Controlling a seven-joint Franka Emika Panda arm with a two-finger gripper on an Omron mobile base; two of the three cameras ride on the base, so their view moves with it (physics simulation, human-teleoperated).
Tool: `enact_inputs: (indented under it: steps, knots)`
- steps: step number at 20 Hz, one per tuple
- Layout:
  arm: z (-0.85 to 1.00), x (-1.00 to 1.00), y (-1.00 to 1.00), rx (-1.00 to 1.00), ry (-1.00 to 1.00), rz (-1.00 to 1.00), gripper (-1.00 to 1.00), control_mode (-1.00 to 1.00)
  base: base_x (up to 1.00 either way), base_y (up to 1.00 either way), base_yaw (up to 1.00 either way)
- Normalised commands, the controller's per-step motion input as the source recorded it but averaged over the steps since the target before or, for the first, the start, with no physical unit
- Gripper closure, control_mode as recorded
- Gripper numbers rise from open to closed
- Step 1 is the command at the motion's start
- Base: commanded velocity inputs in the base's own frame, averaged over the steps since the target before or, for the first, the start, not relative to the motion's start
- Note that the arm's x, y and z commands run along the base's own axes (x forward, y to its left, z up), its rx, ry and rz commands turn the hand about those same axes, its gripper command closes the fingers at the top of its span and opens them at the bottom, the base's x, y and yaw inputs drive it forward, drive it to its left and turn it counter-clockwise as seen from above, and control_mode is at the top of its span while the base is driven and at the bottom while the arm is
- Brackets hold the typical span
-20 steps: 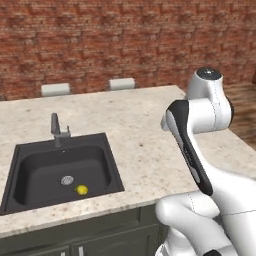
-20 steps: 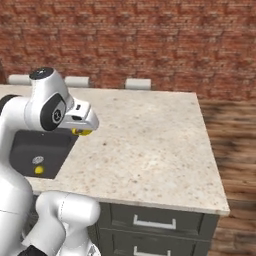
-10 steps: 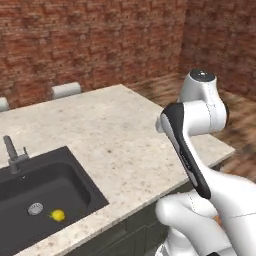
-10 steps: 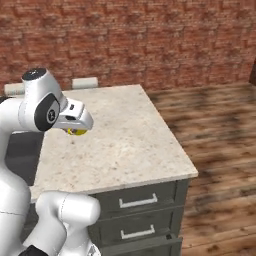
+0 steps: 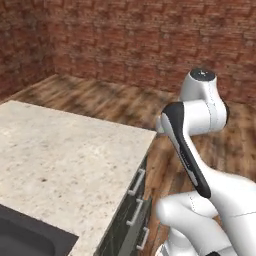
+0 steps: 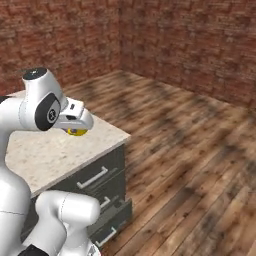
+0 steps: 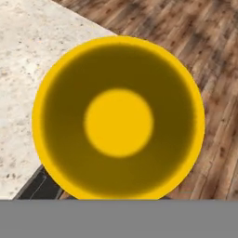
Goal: Clear the mugs and bowl far away from the sink.
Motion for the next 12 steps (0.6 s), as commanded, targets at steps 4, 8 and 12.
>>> enact_inputs:
  steps: [4, 8, 12]
  knots:
    - [0.0, 0.0, 0.0, 0.0, 0.0, 0.0, 1.0, 1.0, -0.93, 0.0, -0.76]
    - [0.0, 0.0, 0.0, 0.0, 0.0, 0.0, 1.0, 1.0, -0.85, 0.0, -0.77]
    - [0.0, 0.0, 0.0, 0.0, 0.0, 0.0, 1.0, 1.0, -0.41, -0.04, -0.84]
